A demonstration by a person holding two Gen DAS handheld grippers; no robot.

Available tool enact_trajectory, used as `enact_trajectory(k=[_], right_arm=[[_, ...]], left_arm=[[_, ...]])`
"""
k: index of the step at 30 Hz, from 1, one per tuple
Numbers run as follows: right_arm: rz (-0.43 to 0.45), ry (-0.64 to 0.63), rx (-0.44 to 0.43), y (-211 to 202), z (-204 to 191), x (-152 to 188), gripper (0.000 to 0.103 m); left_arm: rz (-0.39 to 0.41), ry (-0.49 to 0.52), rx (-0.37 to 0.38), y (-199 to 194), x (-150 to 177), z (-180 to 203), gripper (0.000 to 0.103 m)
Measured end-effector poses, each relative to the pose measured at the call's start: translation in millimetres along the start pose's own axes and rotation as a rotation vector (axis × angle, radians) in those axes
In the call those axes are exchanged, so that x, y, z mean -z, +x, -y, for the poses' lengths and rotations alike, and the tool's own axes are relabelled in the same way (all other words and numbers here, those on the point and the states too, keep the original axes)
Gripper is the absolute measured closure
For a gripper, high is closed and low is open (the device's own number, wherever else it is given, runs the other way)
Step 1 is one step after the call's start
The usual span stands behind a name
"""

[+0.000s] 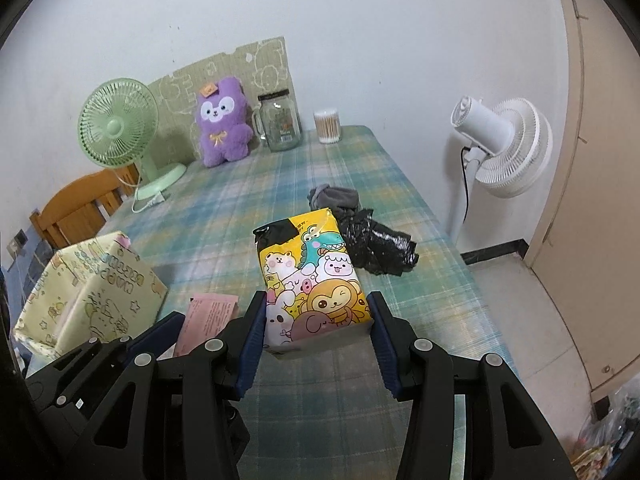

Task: Organize soft objects
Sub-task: 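Carry the cartoon tissue pack with right gripper while left gripper carries the pink packet toward the box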

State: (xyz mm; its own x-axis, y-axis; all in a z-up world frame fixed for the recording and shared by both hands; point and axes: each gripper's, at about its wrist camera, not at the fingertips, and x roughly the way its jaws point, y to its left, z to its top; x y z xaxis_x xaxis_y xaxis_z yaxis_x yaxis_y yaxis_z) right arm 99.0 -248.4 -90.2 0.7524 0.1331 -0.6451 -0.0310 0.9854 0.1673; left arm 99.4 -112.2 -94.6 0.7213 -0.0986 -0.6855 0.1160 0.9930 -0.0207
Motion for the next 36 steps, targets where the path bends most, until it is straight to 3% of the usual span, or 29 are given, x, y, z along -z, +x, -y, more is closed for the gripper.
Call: enact_trajectory(k=[18, 36], right_arm=[[0.069, 0.011, 0.015, -43, -11, -23, 0.05], [0.15, -0.005, 0.032, -76, -42, -40, 0.05]], left_arm=[[0.068, 0.032, -0.006, -43, -23, 1, 0.063], [0.132, 0.05, 0.008, -79, -40, -22, 0.063]])
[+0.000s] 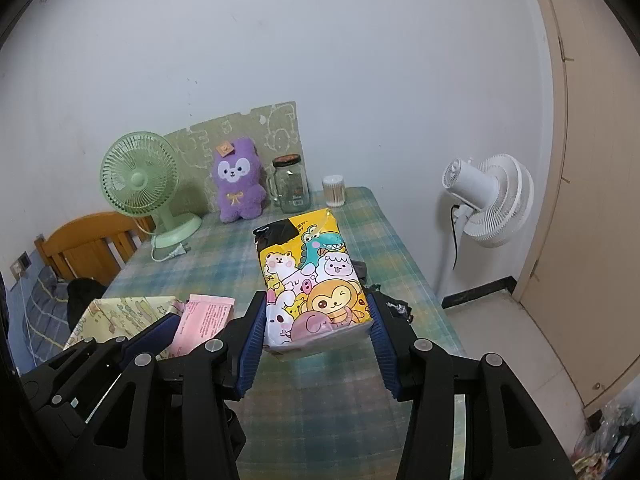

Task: Organize soft objects
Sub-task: 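Carry the cartoon tissue pack with right gripper while left gripper carries the pink packet toward the box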

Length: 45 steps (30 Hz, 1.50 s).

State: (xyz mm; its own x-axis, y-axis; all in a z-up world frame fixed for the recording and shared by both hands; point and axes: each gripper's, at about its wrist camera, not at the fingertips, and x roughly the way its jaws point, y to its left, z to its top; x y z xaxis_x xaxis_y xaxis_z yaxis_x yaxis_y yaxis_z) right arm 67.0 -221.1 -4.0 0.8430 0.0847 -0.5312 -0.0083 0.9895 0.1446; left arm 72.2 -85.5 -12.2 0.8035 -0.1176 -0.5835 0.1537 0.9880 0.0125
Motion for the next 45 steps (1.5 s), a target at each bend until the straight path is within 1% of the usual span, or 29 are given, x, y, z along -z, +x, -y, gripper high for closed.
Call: enact_trajectory(k=[12, 24, 37, 45], right_arm=[[0.015, -0.005, -0.015, -3, -30, -5, 0.05], [0.01, -0.019, -0.05, 6, -65, -3, 0.05], [0.016, -0.023, -0.091, 20, -104, 1, 0.05], [-0.002, -0.05, -0.111, 35, -131, 5, 0.05]], left_arm=[[0.017, -0.001, -0.008, -11, -1, -26, 0.063], [0.019, -0.004, -0.029, -17, 2, -63, 0.063], [0.019, 0.007, -0.025, -14, 6, -100, 0.063], [0.006, -0.004, -0.045, -8, 11, -127, 0.062]])
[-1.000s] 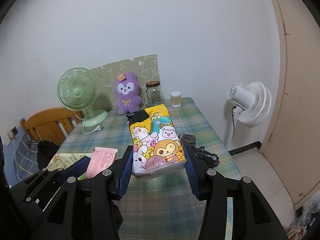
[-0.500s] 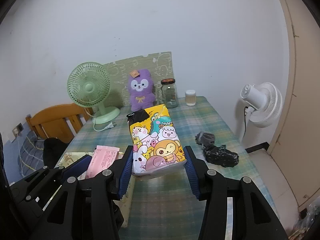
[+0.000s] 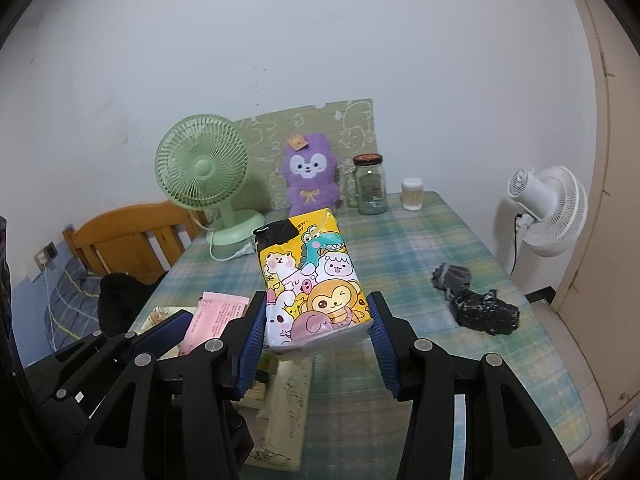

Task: Organize soft objects
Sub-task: 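Carry the cartoon tissue pack with right gripper while left gripper carries the pink packet toward the box, then lower the pink packet into the box with left gripper while right gripper releases the tissue pack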

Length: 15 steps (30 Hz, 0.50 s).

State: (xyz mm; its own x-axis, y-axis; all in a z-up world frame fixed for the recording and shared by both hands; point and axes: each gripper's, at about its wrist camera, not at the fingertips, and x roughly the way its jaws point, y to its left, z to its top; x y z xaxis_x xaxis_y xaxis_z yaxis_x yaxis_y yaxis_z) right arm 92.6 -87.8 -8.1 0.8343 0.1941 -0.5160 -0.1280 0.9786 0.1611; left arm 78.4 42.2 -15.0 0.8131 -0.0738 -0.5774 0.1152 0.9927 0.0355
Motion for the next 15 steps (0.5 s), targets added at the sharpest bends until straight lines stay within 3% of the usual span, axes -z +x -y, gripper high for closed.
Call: enact_trajectory(k=[15], right_arm=[[-0.068, -0.064, -0.022, 34, -38, 13, 0.05]], left_arm=[[-0.054, -0.022, -0.04, 20, 16, -40, 0.062]])
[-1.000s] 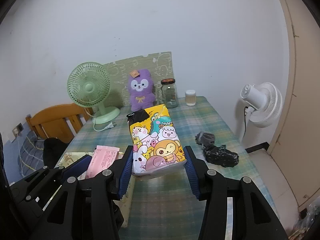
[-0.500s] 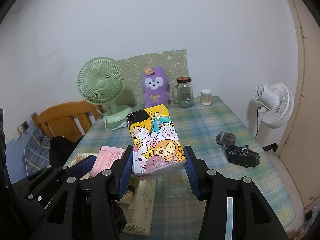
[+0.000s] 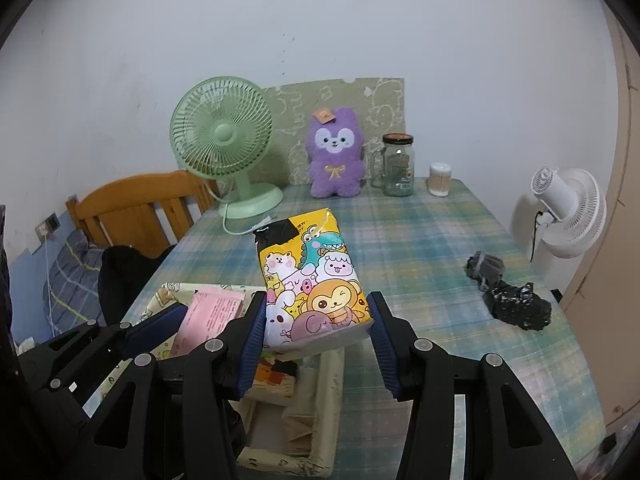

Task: Organize soft objects
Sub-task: 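Lower the pink packet into the box with left gripper while right gripper releases the tissue pack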

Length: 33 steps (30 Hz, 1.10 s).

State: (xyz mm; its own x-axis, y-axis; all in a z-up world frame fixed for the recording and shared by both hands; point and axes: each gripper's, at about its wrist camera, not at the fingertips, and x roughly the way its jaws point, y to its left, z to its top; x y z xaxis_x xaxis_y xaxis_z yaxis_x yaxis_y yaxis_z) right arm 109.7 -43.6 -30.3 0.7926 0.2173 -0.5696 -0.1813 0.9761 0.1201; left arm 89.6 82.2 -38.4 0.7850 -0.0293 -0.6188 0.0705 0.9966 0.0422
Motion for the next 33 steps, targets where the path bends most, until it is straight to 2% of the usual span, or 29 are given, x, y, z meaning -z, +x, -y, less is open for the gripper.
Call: enact_trajectory(k=[19, 20, 24, 26, 29, 33], right_arm=[[-0.074, -0.091, -0.069, 32, -38, 8, 0.051], [-0.08, -0.094, -0.073, 34, -39, 9, 0.051], [-0.098, -0.111, -0.091, 40, -45, 11, 0.051], [-0.107, -0.12, -0.102, 43, -49, 12, 0.051], [-0.125, -0.132, -0.125, 46, -52, 13, 0.051], [-0.143, -0.14, -0.137, 49, -54, 16, 0.049]], left_arm=[[-0.096, -0.038, -0.055, 28, 18, -43, 0.062], [-0.101, -0.04, -0.054, 29, 19, -45, 0.059], [-0.114, -0.05, -0.057, 30, 23, -49, 0.04], [-0.118, -0.053, -0.057, 29, 24, -52, 0.037], [-0.121, -0.054, -0.059, 28, 27, -54, 0.026], [-0.117, -0.049, -0.048, 27, 29, -53, 0.02]])
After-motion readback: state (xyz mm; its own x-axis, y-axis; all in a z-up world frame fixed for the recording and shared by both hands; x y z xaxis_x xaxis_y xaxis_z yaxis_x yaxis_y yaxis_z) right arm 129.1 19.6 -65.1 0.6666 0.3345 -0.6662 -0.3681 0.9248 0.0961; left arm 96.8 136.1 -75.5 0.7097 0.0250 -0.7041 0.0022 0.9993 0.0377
